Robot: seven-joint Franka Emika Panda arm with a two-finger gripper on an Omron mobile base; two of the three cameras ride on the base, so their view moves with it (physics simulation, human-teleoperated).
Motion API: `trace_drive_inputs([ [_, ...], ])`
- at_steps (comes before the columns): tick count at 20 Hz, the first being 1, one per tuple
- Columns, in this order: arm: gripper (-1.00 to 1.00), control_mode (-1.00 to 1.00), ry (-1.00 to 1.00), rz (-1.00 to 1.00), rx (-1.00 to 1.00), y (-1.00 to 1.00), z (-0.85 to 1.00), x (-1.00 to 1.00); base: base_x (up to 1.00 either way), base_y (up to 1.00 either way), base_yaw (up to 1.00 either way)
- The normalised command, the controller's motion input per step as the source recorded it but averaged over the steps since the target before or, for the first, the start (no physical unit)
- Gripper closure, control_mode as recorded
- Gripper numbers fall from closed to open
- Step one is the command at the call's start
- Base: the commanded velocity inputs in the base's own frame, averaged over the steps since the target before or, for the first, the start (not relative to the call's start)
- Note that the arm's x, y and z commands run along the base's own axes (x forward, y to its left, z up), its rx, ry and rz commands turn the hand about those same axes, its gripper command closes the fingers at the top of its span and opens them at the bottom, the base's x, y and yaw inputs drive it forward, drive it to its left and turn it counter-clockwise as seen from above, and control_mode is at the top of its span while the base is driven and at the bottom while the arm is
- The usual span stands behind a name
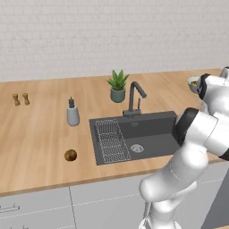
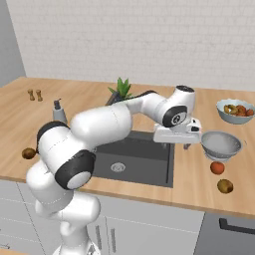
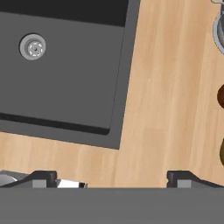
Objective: Put the colander in the sink, put the pear, pear, orange in the colander, and turn on the sink faucet and pour water over the colander.
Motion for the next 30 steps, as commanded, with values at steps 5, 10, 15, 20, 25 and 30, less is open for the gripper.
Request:
trace_drive_inputs([
  [5,-1.00,-1.00,0.00,0.03,0.02,-0.40,-0.08,0.50,0.00,0.00,0.00],
  [10,-1.00,-1.00,0.00,0.04,0.01,-0.48,-0.27,0.51,0.00,0.00,0.00],
  [15,-1.00,-1.00,0.00,0.03,0.02,-0.42,-0.29,0.43,0.00,0.00,0.00],
  [20,-1.00,-1.00,0.00,0.05,0.00,-0.22,-0.31,0.13,0.00,0.00,0.00],
  [25,-1.00,-1.00,-0.01,0.02,0.00,-0.14,-0.07,0.23,0.00,0.00,0.00],
  [30,-1.00,-1.00,-0.03,0.02,-0.01,-0.03,-0.21,0.22,0.00,0.00,0.00],
])
